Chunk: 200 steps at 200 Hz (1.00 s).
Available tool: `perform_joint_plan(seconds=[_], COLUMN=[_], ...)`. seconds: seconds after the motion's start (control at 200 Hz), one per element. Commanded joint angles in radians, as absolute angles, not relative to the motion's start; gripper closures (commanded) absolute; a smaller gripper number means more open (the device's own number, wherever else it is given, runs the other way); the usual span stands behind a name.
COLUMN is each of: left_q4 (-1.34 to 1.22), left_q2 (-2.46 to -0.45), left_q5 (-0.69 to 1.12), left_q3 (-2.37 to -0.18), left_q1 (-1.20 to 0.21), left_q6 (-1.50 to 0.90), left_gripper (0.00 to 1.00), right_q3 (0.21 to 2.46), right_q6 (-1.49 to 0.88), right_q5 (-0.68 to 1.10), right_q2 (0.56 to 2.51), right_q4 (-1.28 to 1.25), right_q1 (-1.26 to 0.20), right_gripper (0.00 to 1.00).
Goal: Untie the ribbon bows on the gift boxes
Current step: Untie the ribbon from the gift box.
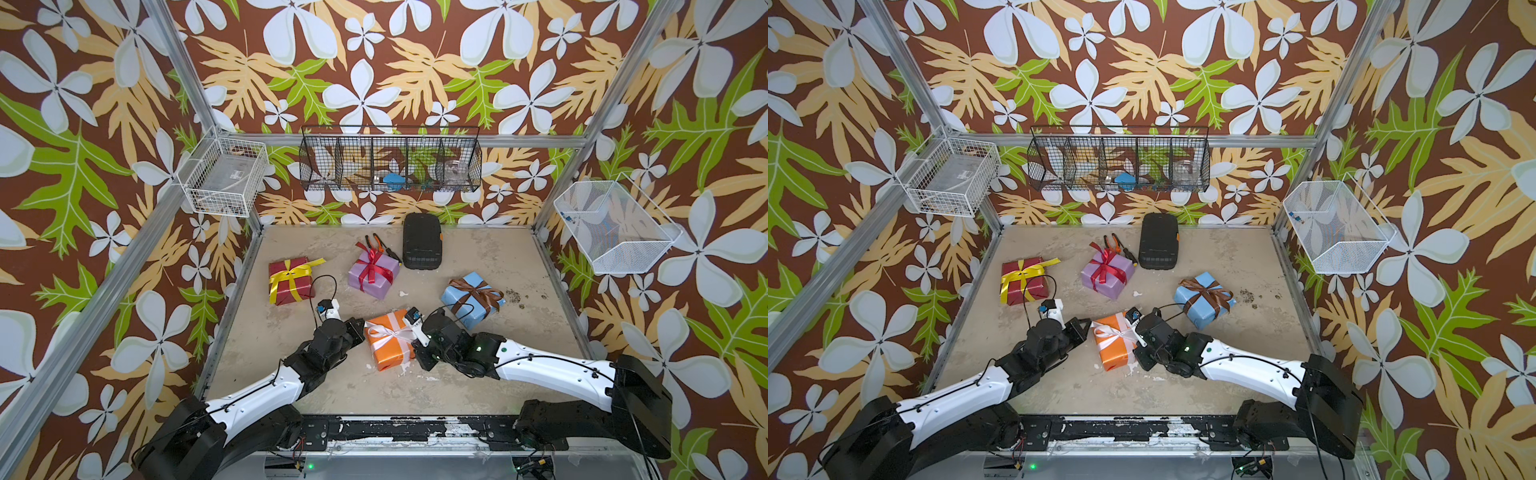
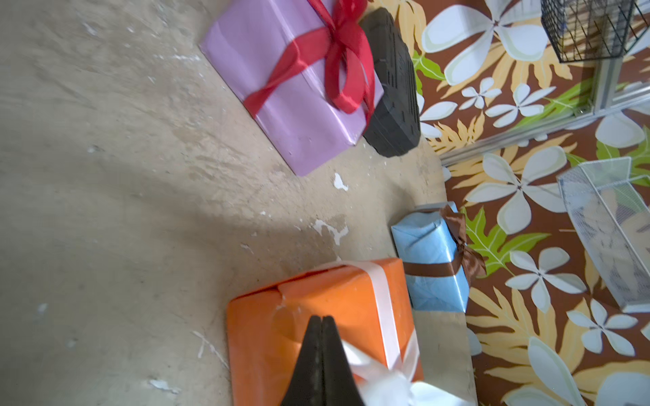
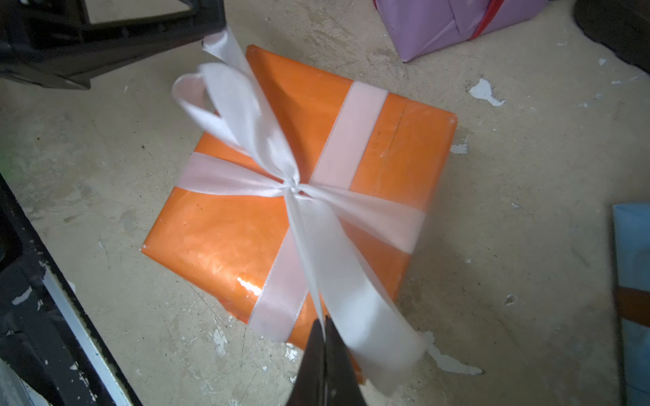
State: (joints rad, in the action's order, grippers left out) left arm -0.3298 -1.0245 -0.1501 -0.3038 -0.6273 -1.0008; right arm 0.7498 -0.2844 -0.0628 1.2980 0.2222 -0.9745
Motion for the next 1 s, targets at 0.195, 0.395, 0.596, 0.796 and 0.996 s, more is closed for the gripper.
perform_joint_plan(seconds=[0.195, 0.395, 0.596, 0.796, 0.996], left_q4=[-0.321, -0.312, -0.258, -0.211, -0.162], left_q2=[-1.048, -1.040, -1.024, -0.967, -0.900], left_q5=[-0.197, -0.219, -0.265, -0.274, -0.258], left_q3=[-0.334, -0.326, -0.308, -0.280, -0.276], left_q1=[-0.600, -0.583, -0.531, -0.447, -0.353], left_q6=[-0.933, -0.933, -0.951, -0.964, -0.932], left_gripper=[1.00, 1.00, 1.00, 1.00, 1.00], right_q3=[0.733, 0.723, 0.746, 0.761, 0.734], right_q6=[-0.352, -0.379, -0.387, -0.383, -0.396], right_q5=[-0.170, -0.201, -0.250, -0.287, -0.249], right_q2=[1.265, 1.247, 1.255, 1.255, 1.184], right_q4=[0.268, 0.283, 0.292, 0.315, 0.302], right_q1=[-0.955, -0.925, -0.920, -0.864, -0.778], right_gripper=[1.00, 1.00, 1.00, 1.00, 1.00])
